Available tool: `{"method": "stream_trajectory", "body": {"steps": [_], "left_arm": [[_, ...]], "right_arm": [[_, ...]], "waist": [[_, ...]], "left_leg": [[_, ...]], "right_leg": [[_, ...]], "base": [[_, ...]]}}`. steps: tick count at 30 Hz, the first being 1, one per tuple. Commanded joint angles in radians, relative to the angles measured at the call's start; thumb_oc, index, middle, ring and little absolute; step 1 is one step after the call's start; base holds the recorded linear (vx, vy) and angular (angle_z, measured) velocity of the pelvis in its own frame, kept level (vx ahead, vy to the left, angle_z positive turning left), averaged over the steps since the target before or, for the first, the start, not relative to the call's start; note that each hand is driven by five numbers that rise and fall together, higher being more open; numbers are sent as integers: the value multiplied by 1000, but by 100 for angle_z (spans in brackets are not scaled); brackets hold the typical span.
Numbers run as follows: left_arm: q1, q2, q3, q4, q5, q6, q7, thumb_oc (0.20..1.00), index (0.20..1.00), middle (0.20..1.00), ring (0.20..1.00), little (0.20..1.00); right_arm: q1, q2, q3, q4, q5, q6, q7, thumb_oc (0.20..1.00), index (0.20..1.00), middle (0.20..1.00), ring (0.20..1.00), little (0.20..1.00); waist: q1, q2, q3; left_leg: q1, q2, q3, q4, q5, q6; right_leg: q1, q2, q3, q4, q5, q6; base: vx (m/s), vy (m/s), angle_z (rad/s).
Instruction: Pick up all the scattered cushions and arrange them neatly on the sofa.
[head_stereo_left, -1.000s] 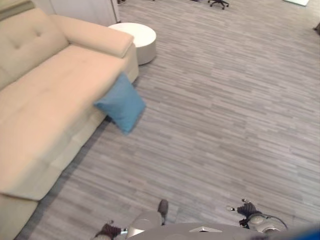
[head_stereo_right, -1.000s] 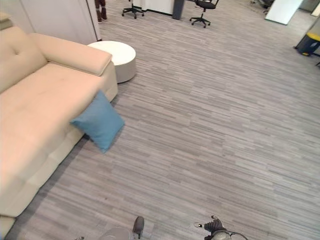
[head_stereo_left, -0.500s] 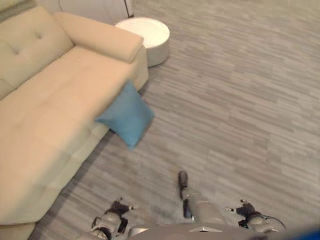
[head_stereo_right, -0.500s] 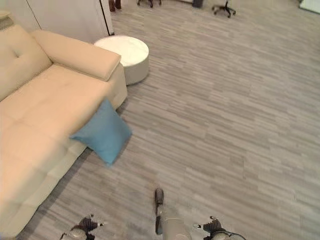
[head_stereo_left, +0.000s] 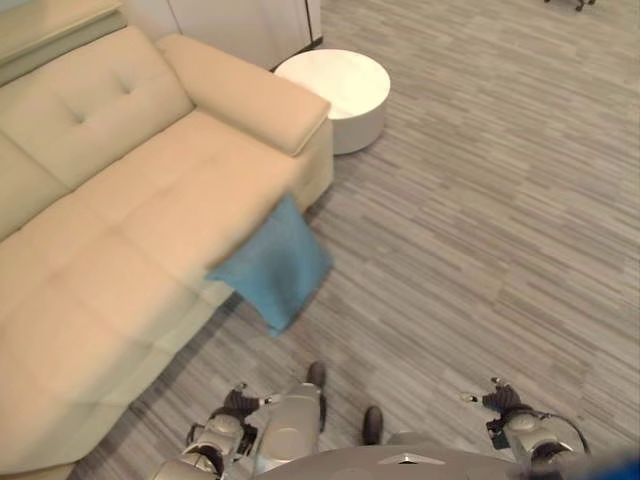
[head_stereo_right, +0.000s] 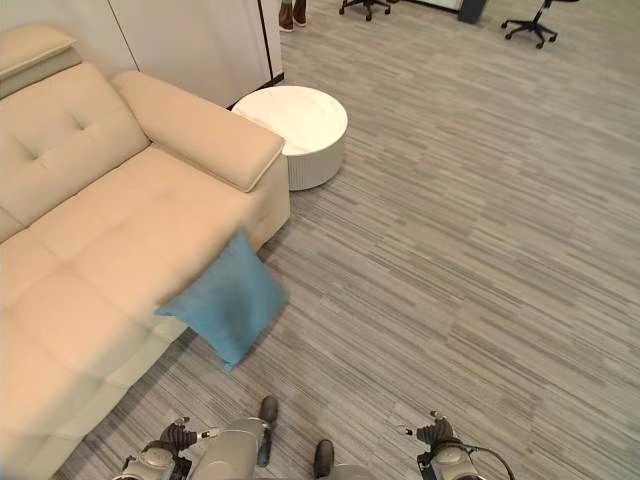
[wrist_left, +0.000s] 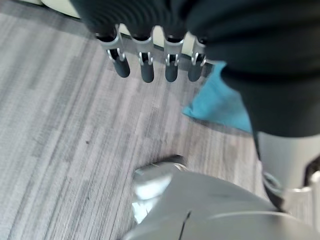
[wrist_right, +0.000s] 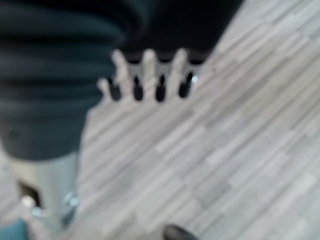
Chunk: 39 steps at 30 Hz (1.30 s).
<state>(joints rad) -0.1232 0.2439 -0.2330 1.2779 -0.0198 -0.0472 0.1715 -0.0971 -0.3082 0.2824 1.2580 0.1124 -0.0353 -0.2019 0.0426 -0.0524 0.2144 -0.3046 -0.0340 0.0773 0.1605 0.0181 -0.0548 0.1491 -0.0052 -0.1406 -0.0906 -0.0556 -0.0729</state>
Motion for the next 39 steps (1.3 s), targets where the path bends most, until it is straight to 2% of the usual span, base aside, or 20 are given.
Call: {"method": "stream_trajectory", "body": {"steps": [1,5,7,8,9,11,12,16,18,19,20,23,26,28,31,33,35,37,38,39], "left_arm": [[25,5,-41,-41,-6,-11,1,1000,1000,1000,1000,1000],[39,5,-37,-36,2,-7,-6,1000,1000,1000,1000,1000],[38,11,-36,-35,3,-5,-8,1000,1000,1000,1000,1000],[36,14,-33,-47,-4,-3,-8,1000,1000,1000,1000,1000],[31,21,-35,-52,-3,-2,-7,1000,1000,1000,1000,1000],[25,30,-41,-56,-2,-2,-8,1000,1000,1000,1000,1000],[22,33,-43,-45,0,-4,-9,1000,1000,1000,1000,1000],[16,36,-41,-30,4,-8,-6,1000,1000,1000,1000,1000],[15,33,-42,-22,11,-11,-8,1000,1000,1000,1000,1000],[9,32,-44,-15,19,-18,-6,1000,1000,1000,1000,1000],[9,32,-44,-15,19,-18,-6,1000,1000,1000,1000,1000],[3,34,-51,-11,22,-23,-7,1000,1000,1000,1000,1000],[9,33,-50,-7,16,-26,-1,1000,1000,1000,1000,1000],[8,35,-51,-12,6,-26,-2,1000,1000,1000,1000,1000],[4,36,-57,-11,8,-26,-1,1000,1000,1000,1000,1000],[-3,29,-54,-3,-5,-20,4,1000,1000,1000,1000,1000],[-3,29,-54,-3,-5,-20,4,1000,1000,1000,1000,1000],[-7,19,-58,1,-17,-19,5,1000,1000,1000,1000,1000],[-8,13,-56,2,-13,-18,4,1000,1000,1000,1000,1000],[-9,13,-57,-3,-9,-18,1,1000,1000,1000,1000,1000]], "right_arm": [[11,-31,-27,-40,35,-16,-19,1000,1000,1000,1000,1000],[28,-3,-16,-56,8,-16,-4,1000,1000,1000,1000,1000],[18,1,-10,-60,-7,-15,4,1000,1000,1000,1000,1000],[7,1,-7,-69,-15,-16,6,1000,1000,1000,1000,1000],[-2,3,-7,-79,-14,-17,5,1000,1000,1000,1000,1000],[-7,3,-12,-88,-10,-20,5,1000,1000,1000,1000,1000],[-15,6,-9,-92,-10,-22,4,1000,1000,1000,1000,1000],[-29,5,-2,-95,-9,-24,4,1000,1000,1000,1000,1000],[-30,4,-1,-100,-7,-22,3,1000,1000,1000,1000,1000],[-28,-1,2,-100,-6,-23,2,1000,1000,1000,1000,1000],[-28,-1,2,-100,-6,-24,2,1000,1000,1000,1000,1000],[-11,-9,4,-92,-1,-22,4,1000,1000,1000,1000,1000],[-4,-10,8,-76,-9,-18,6,1000,1000,1000,1000,1000],[3,-14,9,-71,-9,-21,5,1000,1000,1000,1000,1000],[3,-16,5,-73,-3,-24,6,1000,1000,1000,1000,1000],[5,-18,-4,-60,2,-28,1,1000,1000,1000,1000,1000],[5,-18,-3,-60,2,-28,1,1000,1000,1000,1000,1000],[2,-27,-12,-56,11,-32,-4,1000,1000,1000,1000,1000],[8,-33,-26,-57,16,-29,-4,1000,1000,1000,1000,1000],[7,-36,-31,-57,17,-28,-4,1000,1000,1000,1000,1000]], "waist": [[37,-24,-24],[52,-44,-63],[58,-45,-61],[60,-41,-50],[56,-35,-41],[41,-14,-31],[22,-6,-28],[-3,-5,-19],[-24,-14,-15],[-41,-23,-14],[-42,-22,-13],[-48,-39,-15],[-38,-49,-29],[-33,-53,-48],[-38,-58,-52],[-43,-59,-55],[-48,-58,-57],[-51,-63,-47],[-62,-65,-43],[-68,-64,-45]], "left_leg": [[4,-27,32,42,43,63],[94,-47,9,-10,-16,115],[129,-57,0,-9,-48,140],[145,-62,-1,0,-64,154],[169,-58,-11,2,-78,162],[206,-50,-46,4,-92,169],[247,-53,-88,-1,-108,169],[292,-61,-135,-13,-127,161],[317,-81,-187,-14,-138,156],[332,-102,-256,-12,-146,151],[335,-101,-257,-12,-148,151],[346,-123,-345,6,-147,138],[347,-120,-387,-1,-147,118],[338,-95,-434,-42,-110,85],[330,-80,-461,-74,-94,69],[302,-44,-489,-140,-48,33],[301,-44,-493,-141,-47,32],[252,-45,-444,-125,-38,34],[238,-7,-287,-122,-49,38],[224,13,-212,-120,-46,37]], "right_leg": [[-45,47,126,109,-33,79],[-42,3,118,219,-71,126],[-89,-38,109,360,-10,166],[-130,-71,97,450,64,191],[-168,-77,98,530,100,194],[-242,-71,103,618,103,173],[-297,-53,112,594,79,154],[-328,-44,129,481,64,154],[-346,-10,221,380,76,169],[-363,31,358,310,105,189],[-360,32,357,310,104,188],[-335,56,455,275,118,203],[-307,27,398,232,114,183],[-284,26,352,203,98,165],[-272,20,314,193,78,152],[-249,13,217,158,49,128],[-249,12,212,157,49,128],[-232,-9,158,133,50,122],[-213,-34,113,117,48,127],[-207,-50,90,107,54,134]], "base": [[363,134,17],[346,157,7],[192,174,20],[144,160,0],[143,134,-9],[233,90,8],[241,38,47],[204,-32,68],[227,-79,46],[211,-91,68],[190,-85,92],[117,-86,115],[97,-140,112],[35,-202,57],[10,-177,87],[13,-248,123],[7,-80,116],[-15,-43,101],[-26,52,128],[-4,69,121]]}}
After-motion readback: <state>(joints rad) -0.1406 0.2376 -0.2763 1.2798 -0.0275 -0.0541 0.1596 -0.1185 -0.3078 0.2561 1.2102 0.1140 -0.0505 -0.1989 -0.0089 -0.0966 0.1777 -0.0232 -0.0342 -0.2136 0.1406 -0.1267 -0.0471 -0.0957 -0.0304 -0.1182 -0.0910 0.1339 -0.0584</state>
